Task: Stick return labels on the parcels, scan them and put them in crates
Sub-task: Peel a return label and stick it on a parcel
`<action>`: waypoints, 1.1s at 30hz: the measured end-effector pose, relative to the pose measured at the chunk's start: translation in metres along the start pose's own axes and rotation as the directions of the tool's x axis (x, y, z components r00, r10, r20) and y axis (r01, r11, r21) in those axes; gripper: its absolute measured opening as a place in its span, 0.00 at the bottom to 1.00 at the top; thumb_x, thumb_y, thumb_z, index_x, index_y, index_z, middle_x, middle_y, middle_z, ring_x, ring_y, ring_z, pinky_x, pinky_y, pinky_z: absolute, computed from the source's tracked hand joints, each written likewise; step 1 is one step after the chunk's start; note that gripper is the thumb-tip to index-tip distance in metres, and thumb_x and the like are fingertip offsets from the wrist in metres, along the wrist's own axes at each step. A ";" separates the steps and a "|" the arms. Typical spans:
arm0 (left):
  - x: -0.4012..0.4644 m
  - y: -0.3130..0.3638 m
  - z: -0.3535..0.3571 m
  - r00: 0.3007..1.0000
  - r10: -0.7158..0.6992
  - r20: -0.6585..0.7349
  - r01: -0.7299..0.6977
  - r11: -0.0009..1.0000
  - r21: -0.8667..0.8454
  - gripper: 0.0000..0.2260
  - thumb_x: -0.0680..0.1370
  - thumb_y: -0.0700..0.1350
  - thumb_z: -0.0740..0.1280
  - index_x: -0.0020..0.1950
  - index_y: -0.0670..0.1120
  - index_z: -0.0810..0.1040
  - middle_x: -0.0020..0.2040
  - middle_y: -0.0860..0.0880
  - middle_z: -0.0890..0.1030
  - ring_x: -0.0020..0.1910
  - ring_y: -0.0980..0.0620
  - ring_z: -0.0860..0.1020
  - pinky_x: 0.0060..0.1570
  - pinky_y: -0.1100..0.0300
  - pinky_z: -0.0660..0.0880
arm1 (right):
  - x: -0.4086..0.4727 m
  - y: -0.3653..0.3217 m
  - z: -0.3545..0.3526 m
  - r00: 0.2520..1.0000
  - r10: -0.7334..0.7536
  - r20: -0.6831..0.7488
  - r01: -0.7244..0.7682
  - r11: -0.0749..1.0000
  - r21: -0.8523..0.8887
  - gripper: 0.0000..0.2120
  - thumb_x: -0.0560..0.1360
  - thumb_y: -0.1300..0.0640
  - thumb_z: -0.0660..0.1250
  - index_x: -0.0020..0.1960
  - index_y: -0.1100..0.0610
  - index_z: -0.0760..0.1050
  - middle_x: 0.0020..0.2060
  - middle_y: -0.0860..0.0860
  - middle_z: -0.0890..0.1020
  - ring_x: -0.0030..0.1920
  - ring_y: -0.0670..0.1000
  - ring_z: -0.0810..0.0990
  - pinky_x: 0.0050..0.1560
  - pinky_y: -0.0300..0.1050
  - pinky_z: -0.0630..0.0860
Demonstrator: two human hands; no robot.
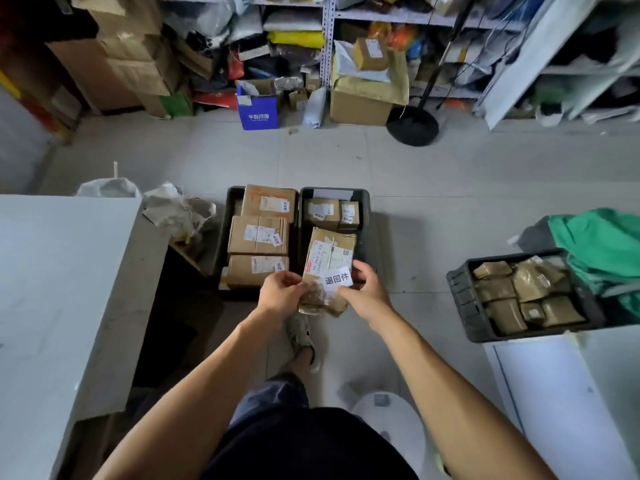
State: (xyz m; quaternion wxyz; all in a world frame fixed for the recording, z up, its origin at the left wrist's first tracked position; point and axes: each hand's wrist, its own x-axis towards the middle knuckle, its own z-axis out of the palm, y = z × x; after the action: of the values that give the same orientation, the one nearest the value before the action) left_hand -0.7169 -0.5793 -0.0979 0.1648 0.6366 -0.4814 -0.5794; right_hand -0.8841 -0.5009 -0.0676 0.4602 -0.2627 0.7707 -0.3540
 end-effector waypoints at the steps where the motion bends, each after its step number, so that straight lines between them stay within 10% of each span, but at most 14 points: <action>1: 0.016 0.008 0.004 1.000 -0.014 0.009 0.014 1.000 -0.006 0.09 0.71 0.42 0.80 0.45 0.45 0.82 0.43 0.46 0.85 0.45 0.48 0.84 0.49 0.49 0.83 | 0.017 -0.006 -0.003 1.000 0.014 0.003 -0.014 1.000 -0.005 0.33 0.72 0.60 0.76 0.73 0.48 0.68 0.58 0.44 0.79 0.59 0.47 0.77 0.45 0.35 0.73; 17: 0.174 0.082 0.046 0.989 -0.139 0.041 0.134 0.986 0.102 0.08 0.73 0.45 0.78 0.47 0.48 0.80 0.45 0.53 0.82 0.48 0.50 0.84 0.52 0.50 0.83 | 0.200 -0.050 -0.023 0.987 0.155 0.043 -0.151 0.984 -0.093 0.34 0.71 0.60 0.77 0.72 0.47 0.69 0.59 0.43 0.78 0.61 0.47 0.77 0.56 0.43 0.76; 33: 0.373 0.042 -0.065 0.953 -0.292 -0.081 0.257 0.920 -0.297 0.12 0.73 0.36 0.77 0.45 0.43 0.75 0.40 0.47 0.85 0.40 0.47 0.84 0.42 0.47 0.82 | 0.402 -0.078 0.159 0.952 0.114 0.283 -0.064 0.982 -0.180 0.35 0.72 0.58 0.77 0.74 0.48 0.66 0.64 0.44 0.76 0.60 0.46 0.77 0.54 0.39 0.73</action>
State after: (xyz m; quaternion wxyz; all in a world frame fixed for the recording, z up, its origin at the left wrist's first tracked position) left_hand -0.7270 -0.9220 -0.2639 0.2006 0.7023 -0.2883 -0.6192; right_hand -0.9122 -0.8909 -0.2684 0.5605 -0.3149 0.7326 -0.2236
